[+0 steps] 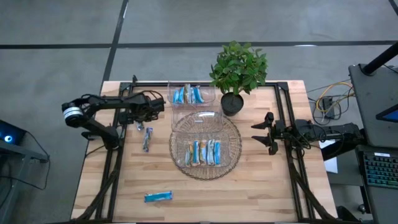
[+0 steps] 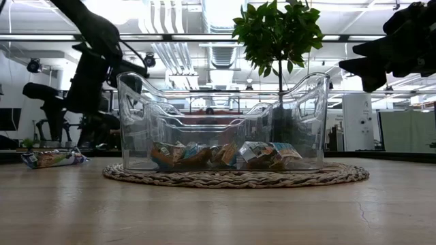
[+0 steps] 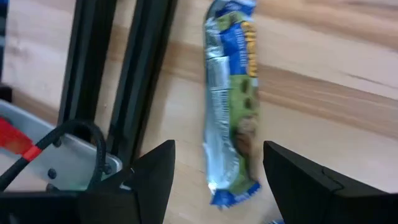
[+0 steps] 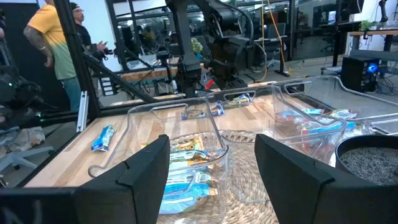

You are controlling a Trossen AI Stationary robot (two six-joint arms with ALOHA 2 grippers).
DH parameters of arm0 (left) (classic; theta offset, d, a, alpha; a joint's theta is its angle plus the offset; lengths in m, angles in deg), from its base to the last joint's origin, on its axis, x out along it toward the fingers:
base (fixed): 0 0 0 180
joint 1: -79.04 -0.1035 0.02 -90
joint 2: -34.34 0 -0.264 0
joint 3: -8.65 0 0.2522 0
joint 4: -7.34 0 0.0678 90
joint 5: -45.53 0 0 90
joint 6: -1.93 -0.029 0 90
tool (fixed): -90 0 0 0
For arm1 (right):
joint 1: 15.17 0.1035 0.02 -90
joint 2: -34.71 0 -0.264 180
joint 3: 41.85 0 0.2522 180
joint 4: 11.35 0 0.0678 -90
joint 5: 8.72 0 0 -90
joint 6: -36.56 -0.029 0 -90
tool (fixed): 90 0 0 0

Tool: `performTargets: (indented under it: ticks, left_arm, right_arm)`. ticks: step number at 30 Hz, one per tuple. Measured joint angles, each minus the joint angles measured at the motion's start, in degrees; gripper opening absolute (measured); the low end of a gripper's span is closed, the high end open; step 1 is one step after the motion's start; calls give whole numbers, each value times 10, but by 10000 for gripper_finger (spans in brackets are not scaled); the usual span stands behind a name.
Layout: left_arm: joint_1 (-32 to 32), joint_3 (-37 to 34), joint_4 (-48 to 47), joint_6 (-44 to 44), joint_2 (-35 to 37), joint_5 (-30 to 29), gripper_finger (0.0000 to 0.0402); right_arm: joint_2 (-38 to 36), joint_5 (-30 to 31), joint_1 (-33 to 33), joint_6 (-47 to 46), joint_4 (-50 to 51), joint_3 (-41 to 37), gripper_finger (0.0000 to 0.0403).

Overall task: Pick and place Granola Bars by type
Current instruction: Put the blue granola bar into the middle transparent bin

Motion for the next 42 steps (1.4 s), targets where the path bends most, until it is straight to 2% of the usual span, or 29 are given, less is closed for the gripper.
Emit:
performTargets:
  ticks: [8, 19, 25, 32, 37, 42]
  left_arm:
    - [-1, -39, 83, 7, -10, 1, 224]
    - [-1, -74, 127, 9, -15, -2, 214]
    - [-1, -75, 136, 9, -15, 2, 151]
    - [-1, -75, 138, 34, -10, 9, 21]
    - [-2, -73, 116, 41, 4, 13, 6]
    - [6, -31, 40, 38, 40, 9, 4]
  right_arm:
    - [0, 0, 0, 0, 0, 0, 224]
    - [0, 0, 0, 0, 0, 0, 224]
    - [0, 0, 0, 0, 0, 0, 224]
    - [0, 0, 0, 0, 0, 0, 224]
    - [0, 0, 0, 0, 0, 0, 224]
    - [0, 0, 0, 0, 0, 0, 224]
